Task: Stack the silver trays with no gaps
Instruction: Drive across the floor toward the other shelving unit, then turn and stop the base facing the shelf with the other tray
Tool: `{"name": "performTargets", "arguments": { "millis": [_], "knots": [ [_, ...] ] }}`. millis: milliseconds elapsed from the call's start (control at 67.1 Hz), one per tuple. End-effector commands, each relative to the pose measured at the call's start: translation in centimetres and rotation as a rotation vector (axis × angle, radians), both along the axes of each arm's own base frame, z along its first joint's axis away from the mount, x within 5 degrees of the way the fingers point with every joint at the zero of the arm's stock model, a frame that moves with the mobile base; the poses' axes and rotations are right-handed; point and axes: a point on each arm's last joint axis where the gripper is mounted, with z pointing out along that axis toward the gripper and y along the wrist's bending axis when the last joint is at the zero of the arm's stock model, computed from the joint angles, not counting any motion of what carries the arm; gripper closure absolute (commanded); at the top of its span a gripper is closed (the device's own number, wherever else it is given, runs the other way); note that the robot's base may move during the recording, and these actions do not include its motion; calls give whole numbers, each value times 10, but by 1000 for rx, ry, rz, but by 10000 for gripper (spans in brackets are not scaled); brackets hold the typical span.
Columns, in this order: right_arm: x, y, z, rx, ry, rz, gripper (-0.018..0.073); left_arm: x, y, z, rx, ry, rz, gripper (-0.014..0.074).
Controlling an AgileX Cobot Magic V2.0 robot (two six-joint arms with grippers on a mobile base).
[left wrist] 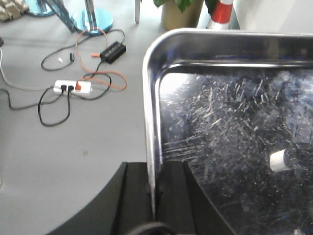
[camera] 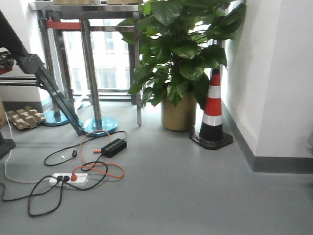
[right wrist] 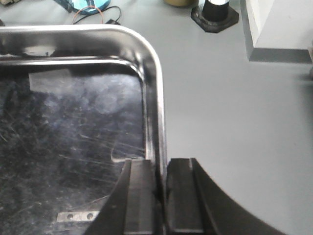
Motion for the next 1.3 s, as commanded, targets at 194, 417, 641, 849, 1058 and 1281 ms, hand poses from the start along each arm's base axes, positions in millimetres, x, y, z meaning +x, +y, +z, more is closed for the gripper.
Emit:
{"name": "performTargets", "arguments": {
  "millis": [194, 417, 641, 849, 1058, 1281],
  "knots": [
    [0, 36, 19, 260, -165, 293, 580, 0, -11, 6, -23, -72, -85, 613],
    [0, 36, 19, 263, -167, 296, 580, 1, -10, 7, -20, -81, -84, 613],
    [0, 36, 19, 263, -167, 296, 580, 1, -10, 7, -20, -81, -84, 613],
    [0, 36, 19, 264, -168, 297, 580, 1, -10, 7, -20, -81, -84, 613],
    [0, 36, 19, 264, -168, 297, 580, 1, -10, 7, -20, -81, -84, 613],
    [0, 36, 19, 264, -168, 297, 580, 1, -10, 7, -20, -81, -84, 613]
  ]
}}
